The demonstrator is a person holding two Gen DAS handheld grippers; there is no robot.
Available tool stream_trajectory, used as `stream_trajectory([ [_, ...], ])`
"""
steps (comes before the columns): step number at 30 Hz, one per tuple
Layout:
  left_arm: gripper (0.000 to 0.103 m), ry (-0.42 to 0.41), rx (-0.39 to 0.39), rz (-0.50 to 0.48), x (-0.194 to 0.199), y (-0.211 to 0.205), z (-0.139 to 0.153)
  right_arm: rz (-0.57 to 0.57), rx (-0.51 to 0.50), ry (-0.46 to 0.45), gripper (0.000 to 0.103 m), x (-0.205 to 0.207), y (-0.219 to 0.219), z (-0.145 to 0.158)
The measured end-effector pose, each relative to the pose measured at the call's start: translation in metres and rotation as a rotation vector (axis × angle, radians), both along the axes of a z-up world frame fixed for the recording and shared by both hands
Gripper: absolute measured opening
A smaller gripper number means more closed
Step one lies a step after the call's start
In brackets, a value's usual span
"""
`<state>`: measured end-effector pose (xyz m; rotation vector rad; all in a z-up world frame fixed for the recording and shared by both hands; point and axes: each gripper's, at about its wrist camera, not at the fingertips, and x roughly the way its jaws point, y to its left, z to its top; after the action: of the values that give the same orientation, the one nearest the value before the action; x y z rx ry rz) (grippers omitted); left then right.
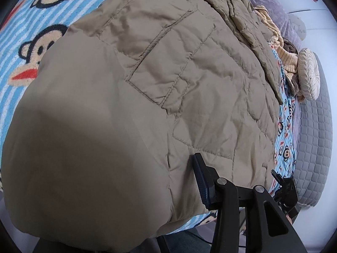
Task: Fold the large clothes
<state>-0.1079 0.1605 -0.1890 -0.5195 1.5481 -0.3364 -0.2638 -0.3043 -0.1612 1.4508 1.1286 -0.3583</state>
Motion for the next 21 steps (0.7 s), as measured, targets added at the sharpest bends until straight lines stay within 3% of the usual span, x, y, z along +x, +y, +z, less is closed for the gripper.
stream_trajectory([
  [1,0.033,-0.014,0.006,0.0,0.001,-0.002,0.004,0.012,-0.006,-0.006,0.042,0.003,-0.001,0.003],
  [2,0.021,-0.021,0.001,0.0,0.003,-0.003,0.008,0.025,-0.01,-0.007,0.018,0.006,-0.002,0.006],
  [4,0.02,-0.042,-0.015,0.015,0.009,-0.002,0.02,0.038,0.009,-0.043,0.016,0.012,-0.005,0.012],
  [6,0.012,-0.079,-0.022,0.018,0.016,-0.004,0.035,0.072,-0.002,-0.07,0.016,0.023,-0.007,0.022],
  [10,0.012,-0.185,-0.041,0.003,0.037,-0.012,0.076,0.156,-0.036,-0.133,0.015,0.053,-0.011,0.05],
  [14,0.012,-0.287,-0.039,-0.001,0.068,-0.023,0.114,0.242,-0.108,-0.207,0.015,0.093,-0.02,0.085],
  [21,0.012,-0.461,-0.047,0.08,0.137,-0.039,0.172,0.35,-0.272,-0.33,0.015,0.176,-0.05,0.152],
])
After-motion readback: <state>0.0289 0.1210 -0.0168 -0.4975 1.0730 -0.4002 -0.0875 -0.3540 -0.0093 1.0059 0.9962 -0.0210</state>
